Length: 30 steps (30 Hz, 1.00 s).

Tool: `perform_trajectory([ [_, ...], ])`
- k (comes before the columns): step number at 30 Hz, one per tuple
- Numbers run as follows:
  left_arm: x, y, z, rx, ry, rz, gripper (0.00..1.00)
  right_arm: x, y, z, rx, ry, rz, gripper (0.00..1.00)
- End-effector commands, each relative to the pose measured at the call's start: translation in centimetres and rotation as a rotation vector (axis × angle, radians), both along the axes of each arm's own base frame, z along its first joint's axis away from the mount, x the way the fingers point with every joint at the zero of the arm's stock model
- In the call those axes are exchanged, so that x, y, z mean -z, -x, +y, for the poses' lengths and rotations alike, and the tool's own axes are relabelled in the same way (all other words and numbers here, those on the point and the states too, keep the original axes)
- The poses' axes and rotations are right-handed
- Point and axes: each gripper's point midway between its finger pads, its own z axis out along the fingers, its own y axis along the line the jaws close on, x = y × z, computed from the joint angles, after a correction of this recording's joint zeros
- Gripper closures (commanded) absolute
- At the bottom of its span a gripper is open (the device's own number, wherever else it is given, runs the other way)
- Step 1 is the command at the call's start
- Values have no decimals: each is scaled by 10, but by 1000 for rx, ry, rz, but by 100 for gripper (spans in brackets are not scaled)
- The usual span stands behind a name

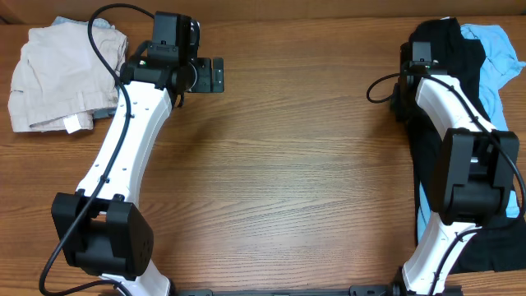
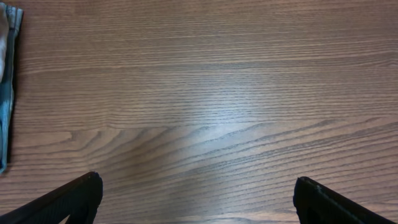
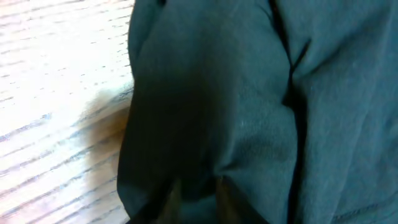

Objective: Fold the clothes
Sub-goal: 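Grasp the black shirt's edge with the right gripper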

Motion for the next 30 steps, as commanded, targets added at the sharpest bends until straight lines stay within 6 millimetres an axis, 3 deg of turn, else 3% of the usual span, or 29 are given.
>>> perform_trajectory([
  [1,0,-3,-3,10,3,-3,0,-3,2,-7,44,12,-12,96],
  [7,0,-3,-3,10,3,-3,0,-30,16,-6,140,-14,-37,96],
  [8,0,-3,-3,10,3,-3,0,-39,21,-8,175,-21,-48,85],
  [9,0,-3,-3,9,4,-3,0,-44,24,-10,189,-25,-53,79],
  [10,0,-3,-3,9,4,-2,0,-52,29,-15,215,-27,-63,66],
  [12,1,-4,-3,10,4,-3,0,-56,32,-22,234,-26,-68,59],
  [15,5,-5,-3,10,3,5,0,-51,39,-41,276,-29,-63,57],
  [19,14,-7,-4,10,0,23,0,-28,47,-58,317,-76,-28,57],
  [24,21,-9,-4,10,-1,32,0,-21,34,-55,261,-101,-44,55],
  [27,21,-9,-4,10,-1,32,0,-15,31,-46,227,-150,-38,46],
  [30,21,-9,-4,10,-1,32,0,-7,32,-45,228,-155,-16,44],
])
